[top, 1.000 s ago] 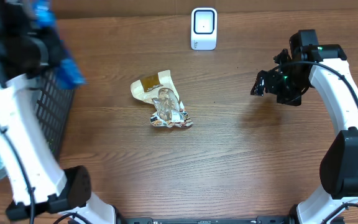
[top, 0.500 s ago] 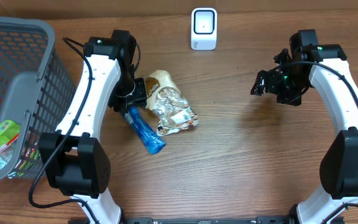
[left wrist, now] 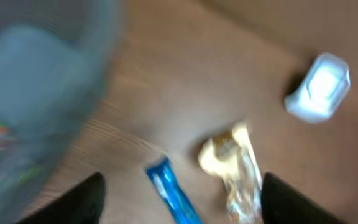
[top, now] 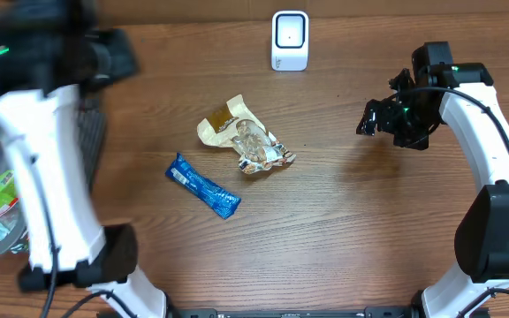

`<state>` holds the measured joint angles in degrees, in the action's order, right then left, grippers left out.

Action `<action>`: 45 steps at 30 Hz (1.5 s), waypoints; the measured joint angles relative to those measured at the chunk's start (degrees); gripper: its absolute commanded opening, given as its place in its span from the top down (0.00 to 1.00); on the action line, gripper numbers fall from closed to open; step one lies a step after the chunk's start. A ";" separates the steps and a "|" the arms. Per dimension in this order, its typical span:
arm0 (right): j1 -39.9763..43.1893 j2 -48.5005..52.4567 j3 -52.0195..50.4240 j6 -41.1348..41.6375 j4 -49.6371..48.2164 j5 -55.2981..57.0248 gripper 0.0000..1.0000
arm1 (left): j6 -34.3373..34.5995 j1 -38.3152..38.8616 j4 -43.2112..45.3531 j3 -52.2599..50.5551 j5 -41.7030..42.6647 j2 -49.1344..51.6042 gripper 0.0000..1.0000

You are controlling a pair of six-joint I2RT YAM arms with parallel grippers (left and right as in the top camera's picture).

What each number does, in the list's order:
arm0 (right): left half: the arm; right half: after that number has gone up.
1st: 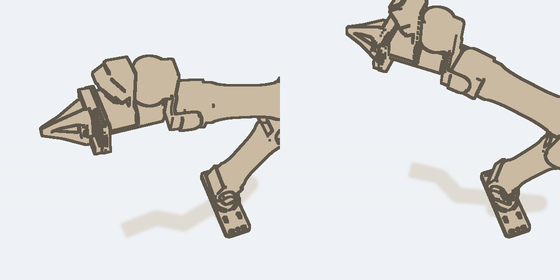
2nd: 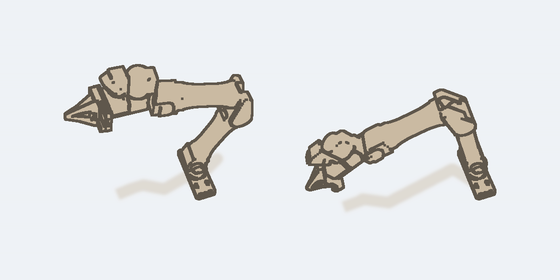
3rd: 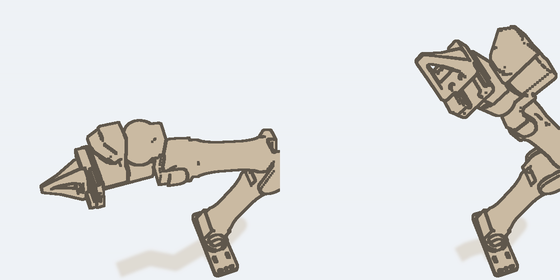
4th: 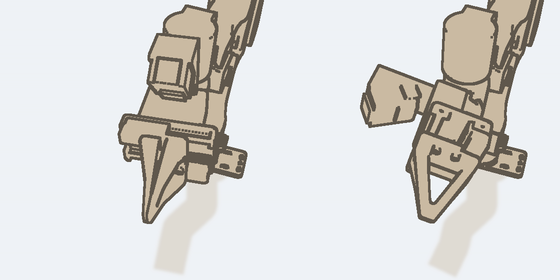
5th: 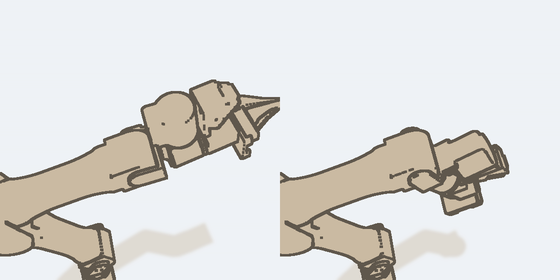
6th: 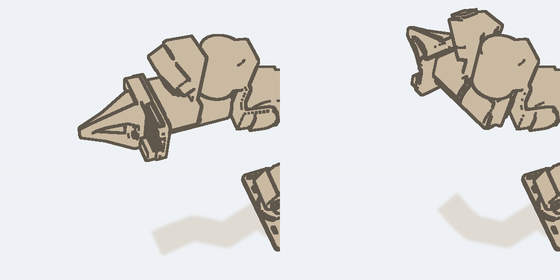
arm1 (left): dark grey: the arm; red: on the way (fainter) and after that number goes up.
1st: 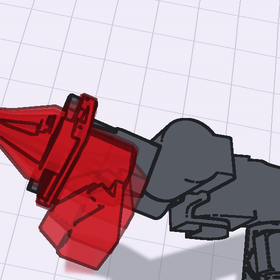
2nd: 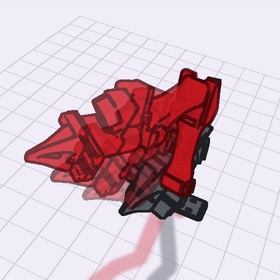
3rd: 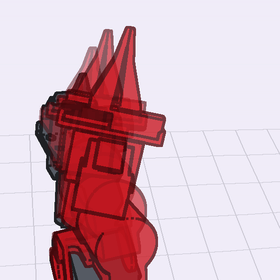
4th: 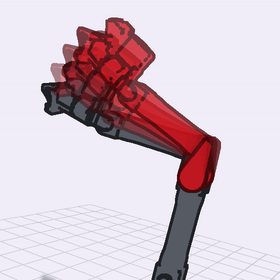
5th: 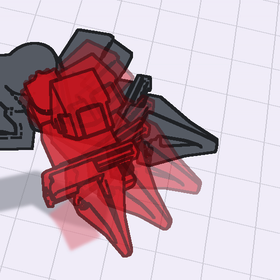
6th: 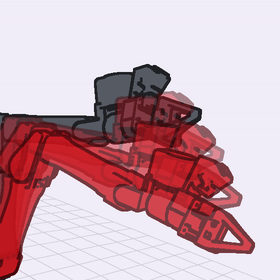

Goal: Scan the item barcode
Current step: 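Place the blue snack bar on the table beside the clear bag, then reach the left gripper into the basket and grasp the green candy bag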

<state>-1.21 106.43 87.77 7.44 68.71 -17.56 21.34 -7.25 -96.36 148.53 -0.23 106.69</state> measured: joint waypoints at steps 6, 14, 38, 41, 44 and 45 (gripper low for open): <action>0.00 0.00 0.00 0.00 0.04 0.00 0.10 | 1.01 -23.54 -0.02 0.79 -2.89 -3.58 0.17; 0.02 0.00 0.00 -0.02 0.31 0.00 0.10 | 1.03 -40.83 6.95 -27.47 -3.08 -2.86 0.17; 0.00 0.00 0.00 0.00 1.20 0.00 0.09 | -0.28 -42.99 42.75 -72.32 -6.54 -2.05 0.00; 0.02 0.00 0.00 0.00 1.18 0.02 0.09 | -0.31 -43.06 46.99 -74.60 -6.91 -2.05 0.09; 0.04 0.00 0.00 0.00 1.18 0.02 0.09 | -0.31 -43.04 50.71 -77.37 -6.34 -2.29 0.76; 0.04 0.00 0.00 -0.02 1.22 0.04 0.09 | -0.17 -43.04 51.23 -77.75 -5.81 -2.47 0.96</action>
<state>-1.17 106.43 87.77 7.42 69.93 -17.52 21.17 -50.28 -45.12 70.78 -6.04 104.22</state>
